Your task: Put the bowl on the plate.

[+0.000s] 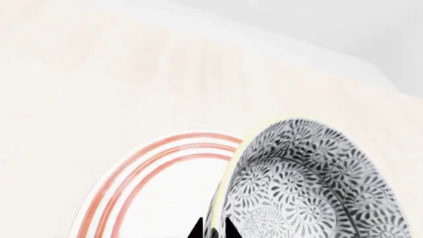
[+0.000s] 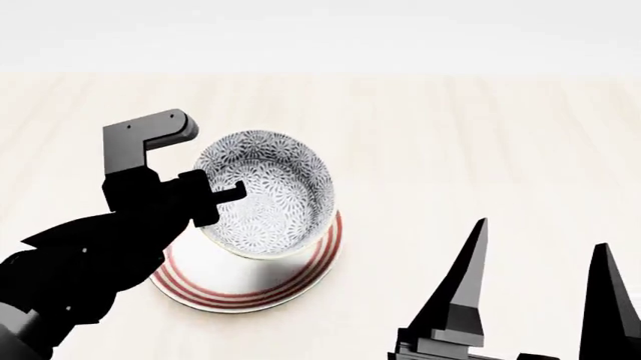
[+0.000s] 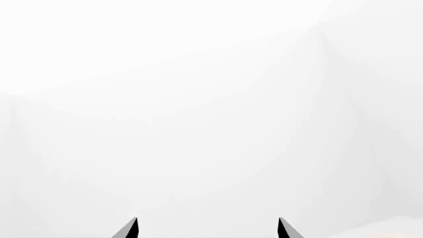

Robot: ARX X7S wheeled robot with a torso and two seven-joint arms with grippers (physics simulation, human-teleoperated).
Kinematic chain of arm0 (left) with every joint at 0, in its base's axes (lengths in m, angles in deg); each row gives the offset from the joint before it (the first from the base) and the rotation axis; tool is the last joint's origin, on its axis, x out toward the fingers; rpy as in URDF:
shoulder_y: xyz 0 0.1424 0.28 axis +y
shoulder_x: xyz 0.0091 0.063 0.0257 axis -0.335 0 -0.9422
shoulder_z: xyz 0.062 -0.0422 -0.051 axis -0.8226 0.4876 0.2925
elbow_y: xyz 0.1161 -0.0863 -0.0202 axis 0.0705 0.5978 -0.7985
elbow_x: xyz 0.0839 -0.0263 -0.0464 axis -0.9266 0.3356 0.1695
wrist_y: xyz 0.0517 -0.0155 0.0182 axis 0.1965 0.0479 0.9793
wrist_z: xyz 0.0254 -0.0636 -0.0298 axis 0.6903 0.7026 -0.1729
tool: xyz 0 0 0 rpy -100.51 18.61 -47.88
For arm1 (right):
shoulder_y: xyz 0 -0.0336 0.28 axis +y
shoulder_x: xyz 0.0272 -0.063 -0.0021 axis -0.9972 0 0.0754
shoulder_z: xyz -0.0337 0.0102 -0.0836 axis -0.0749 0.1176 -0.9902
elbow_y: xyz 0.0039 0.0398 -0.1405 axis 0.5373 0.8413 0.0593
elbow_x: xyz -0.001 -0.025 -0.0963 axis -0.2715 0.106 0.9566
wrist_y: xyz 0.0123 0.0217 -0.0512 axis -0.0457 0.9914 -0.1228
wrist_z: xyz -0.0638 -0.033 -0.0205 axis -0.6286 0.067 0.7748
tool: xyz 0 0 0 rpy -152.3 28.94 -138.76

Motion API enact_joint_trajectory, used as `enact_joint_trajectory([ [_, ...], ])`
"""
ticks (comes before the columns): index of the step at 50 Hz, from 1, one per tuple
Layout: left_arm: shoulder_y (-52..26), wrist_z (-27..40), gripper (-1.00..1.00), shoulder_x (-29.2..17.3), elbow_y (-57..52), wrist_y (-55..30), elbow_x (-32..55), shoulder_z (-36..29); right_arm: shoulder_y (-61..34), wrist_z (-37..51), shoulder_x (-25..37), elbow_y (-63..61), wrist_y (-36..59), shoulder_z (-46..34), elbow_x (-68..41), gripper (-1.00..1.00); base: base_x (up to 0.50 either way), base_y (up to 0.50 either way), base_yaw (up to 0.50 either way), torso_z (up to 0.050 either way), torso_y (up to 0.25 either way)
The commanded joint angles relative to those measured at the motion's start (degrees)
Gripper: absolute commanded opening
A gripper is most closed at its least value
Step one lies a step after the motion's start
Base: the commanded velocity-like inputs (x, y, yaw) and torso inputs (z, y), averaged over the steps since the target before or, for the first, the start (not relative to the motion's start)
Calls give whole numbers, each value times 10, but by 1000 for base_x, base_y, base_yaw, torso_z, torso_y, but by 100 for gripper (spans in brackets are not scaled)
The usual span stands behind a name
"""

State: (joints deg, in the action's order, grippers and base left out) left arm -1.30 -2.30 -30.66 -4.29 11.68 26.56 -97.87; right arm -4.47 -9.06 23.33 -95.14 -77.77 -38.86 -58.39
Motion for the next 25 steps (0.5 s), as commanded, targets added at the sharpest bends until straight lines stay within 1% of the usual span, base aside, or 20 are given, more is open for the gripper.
enact_joint_trajectory([
  [1, -13, -31, -100, 15, 19, 27, 7, -12, 1, -12, -8, 2, -3, 10, 10, 100, 0, 0, 0, 0, 0],
  [5, -18, -27, -100, 15, 19, 35, 51, -64, 0, -10, -6, 1, -1, 9, 9, 100, 0, 0, 0, 0, 0],
  [14, -18, -24, -100, 15, 19, 58, 105, -140, 0, -9, -3, 0, -2, 9, 7, 100, 0, 0, 0, 0, 1],
  [21, -8, -28, -100, 15, 19, 78, 201, -235, 1, -8, -1, 0, -3, 9, 5, 100, 0, 0, 0, 0, 0],
  [25, -8, -26, -100, 15, 20, 85, 242, -272, 2, -7, -1, -1, -3, 7, 5, 100, 0, 0, 0, 0, 0],
])
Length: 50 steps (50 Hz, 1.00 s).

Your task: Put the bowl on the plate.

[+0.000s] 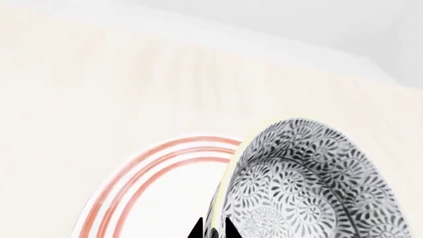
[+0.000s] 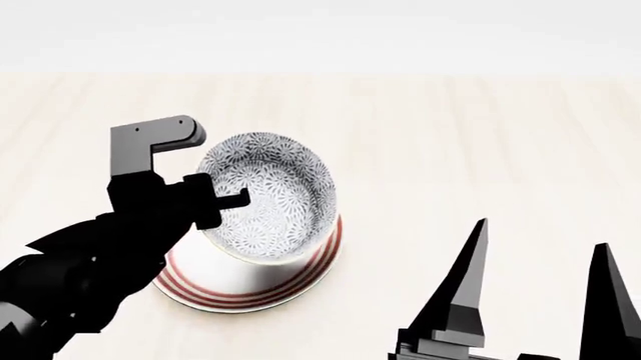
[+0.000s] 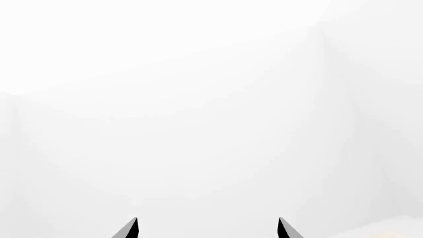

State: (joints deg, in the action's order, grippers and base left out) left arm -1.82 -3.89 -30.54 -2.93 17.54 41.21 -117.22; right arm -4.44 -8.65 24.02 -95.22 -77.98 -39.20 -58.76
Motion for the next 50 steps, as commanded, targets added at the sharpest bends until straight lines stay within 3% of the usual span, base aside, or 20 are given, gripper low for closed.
enact_joint_trajectory([
  [1, -3, -9, -100, 13, 6, 27, 103, -86, 1, -11, -7, 0, -1, 10, 9, 100, 0, 0, 0, 0, 0],
  [12, -6, 1, -100, 11, 6, 31, 228, -183, 2, -12, -6, 7, -7, 9, 8, 100, 0, 0, 0, 0, 0],
  [24, -17, -16, -100, 13, 6, 72, 496, -447, 2, -12, -5, 13, -12, 7, 7, 100, 0, 0, 0, 0, 1],
  [37, -13, -20, -100, 13, 6, 87, 597, -546, 4, -12, -3, 22, -17, 5, 7, 100, 0, 0, 0, 0, 0],
  [48, -27, -29, -100, 13, 6, 111, 755, -697, 6, -12, -2, 26, -20, 1, 9, 100, 0, 0, 0, 0, 0],
  [49, -30, -31, 100, 13, 6, 117, 766, -709, 7, -13, -2, 26, -20, 0, 9, 100, 0, 0, 0, 0, 0],
  [50, -31, -32, 100, 13, 6, 119, 769, -714, 7, -13, -2, 26, -21, -1, 10, 100, 0, 0, 0, 0, 0],
])
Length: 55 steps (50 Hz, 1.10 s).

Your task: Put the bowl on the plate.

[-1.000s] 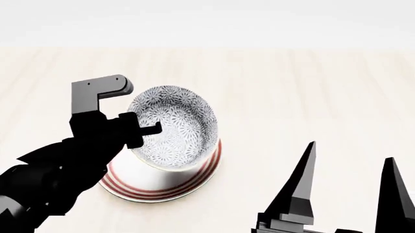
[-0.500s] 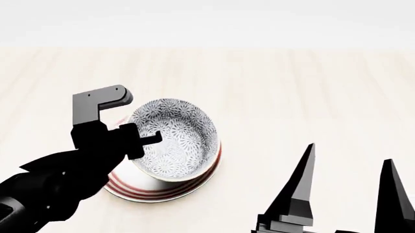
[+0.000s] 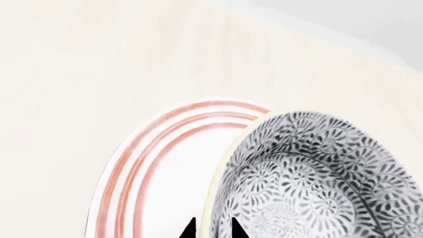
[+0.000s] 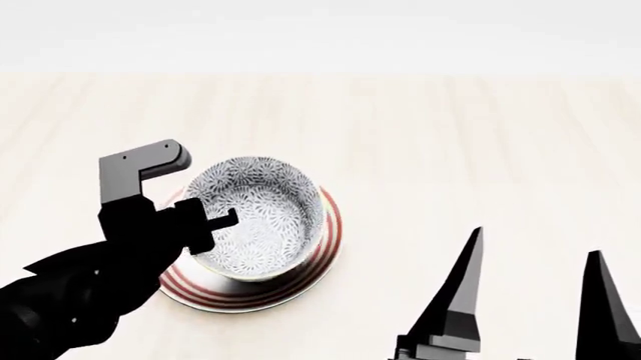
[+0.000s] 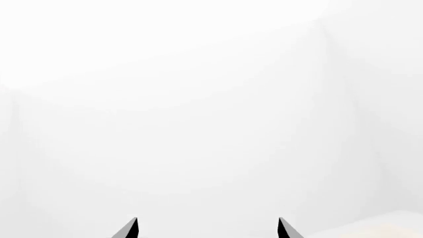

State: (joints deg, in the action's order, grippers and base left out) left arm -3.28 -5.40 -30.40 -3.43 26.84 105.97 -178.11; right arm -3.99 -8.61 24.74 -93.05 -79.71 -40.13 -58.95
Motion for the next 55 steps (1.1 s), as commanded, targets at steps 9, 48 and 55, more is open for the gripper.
enact_joint_trajectory([
  [9, -60, -7, 100, 12, 11, 86, -22, -38, 5, -15, -10, 10, -6, 1, 15, 100, 0, 0, 0, 0, 0],
  [48, 10, 783, 100, -405, -623, 568, -1020, 78, 12, -22, -17, 48, -15, -32, 27, 100, 0, 0, 0, 0, 0],
  [55, 163, 824, 100, -484, -716, 438, -1203, 285, 14, -24, -20, 59, -18, -40, 33, 100, 0, 0, 0, 0, 0],
])
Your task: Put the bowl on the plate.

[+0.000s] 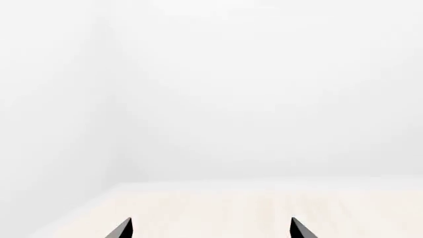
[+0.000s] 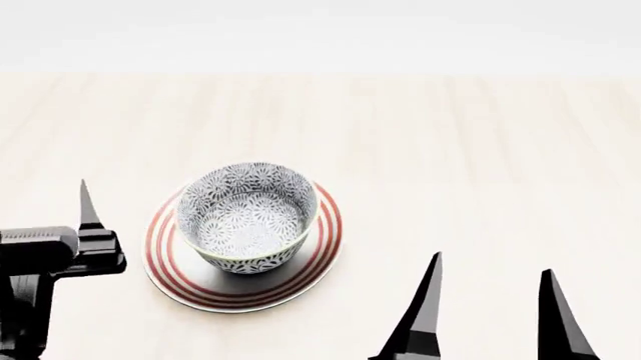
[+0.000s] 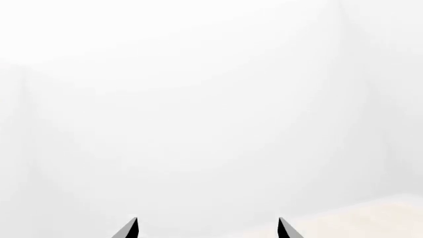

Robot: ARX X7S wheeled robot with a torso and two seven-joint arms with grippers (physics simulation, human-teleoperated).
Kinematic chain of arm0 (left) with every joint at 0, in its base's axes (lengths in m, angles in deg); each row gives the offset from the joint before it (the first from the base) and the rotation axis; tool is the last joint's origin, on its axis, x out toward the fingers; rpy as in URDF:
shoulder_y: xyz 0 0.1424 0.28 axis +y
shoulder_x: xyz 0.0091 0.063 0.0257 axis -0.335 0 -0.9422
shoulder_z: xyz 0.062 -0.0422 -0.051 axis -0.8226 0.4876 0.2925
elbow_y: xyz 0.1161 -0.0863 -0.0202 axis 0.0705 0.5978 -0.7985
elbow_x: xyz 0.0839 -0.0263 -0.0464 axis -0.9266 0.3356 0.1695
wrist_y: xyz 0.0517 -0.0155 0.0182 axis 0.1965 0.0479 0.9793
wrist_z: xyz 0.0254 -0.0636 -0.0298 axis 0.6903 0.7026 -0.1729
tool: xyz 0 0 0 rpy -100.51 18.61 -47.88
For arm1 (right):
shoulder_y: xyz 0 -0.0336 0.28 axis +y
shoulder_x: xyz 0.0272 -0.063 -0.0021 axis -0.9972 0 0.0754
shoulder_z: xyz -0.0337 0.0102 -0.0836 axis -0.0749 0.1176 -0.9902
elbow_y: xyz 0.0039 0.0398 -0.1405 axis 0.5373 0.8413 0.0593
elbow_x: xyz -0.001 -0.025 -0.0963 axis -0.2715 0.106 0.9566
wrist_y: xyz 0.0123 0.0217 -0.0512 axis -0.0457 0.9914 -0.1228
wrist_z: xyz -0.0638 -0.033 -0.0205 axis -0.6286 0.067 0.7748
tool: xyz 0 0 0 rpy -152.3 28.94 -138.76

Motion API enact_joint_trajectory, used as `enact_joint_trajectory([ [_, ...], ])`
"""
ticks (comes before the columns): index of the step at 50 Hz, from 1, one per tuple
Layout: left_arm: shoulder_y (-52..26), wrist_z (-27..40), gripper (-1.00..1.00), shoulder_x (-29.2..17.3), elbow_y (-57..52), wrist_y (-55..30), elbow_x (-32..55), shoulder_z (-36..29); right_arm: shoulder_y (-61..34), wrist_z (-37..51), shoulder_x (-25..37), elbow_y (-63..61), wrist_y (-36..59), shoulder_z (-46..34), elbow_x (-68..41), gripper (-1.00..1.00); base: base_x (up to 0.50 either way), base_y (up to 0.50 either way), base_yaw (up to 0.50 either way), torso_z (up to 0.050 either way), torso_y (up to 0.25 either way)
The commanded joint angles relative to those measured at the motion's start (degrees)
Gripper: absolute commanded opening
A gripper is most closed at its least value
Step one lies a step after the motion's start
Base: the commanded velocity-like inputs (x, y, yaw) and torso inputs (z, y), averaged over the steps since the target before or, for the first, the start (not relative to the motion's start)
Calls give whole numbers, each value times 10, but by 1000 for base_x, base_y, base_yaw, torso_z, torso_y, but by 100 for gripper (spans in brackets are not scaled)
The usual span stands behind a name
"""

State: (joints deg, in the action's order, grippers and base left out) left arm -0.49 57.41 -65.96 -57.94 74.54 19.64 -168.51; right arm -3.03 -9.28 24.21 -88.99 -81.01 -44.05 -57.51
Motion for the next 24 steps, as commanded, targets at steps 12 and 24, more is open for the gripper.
enact_joint_trajectory([
  [12, 372, 194, 100, -167, -229, -119, -464, 513, 7, -14, -13, 14, -8, -5, 21, 100, 0, 0, 0, 0, 0],
  [24, 436, 185, 100, -161, -259, -159, -524, 606, 7, -12, -12, 13, -9, -9, 22, 100, 0, 0, 0, 0, 0],
])
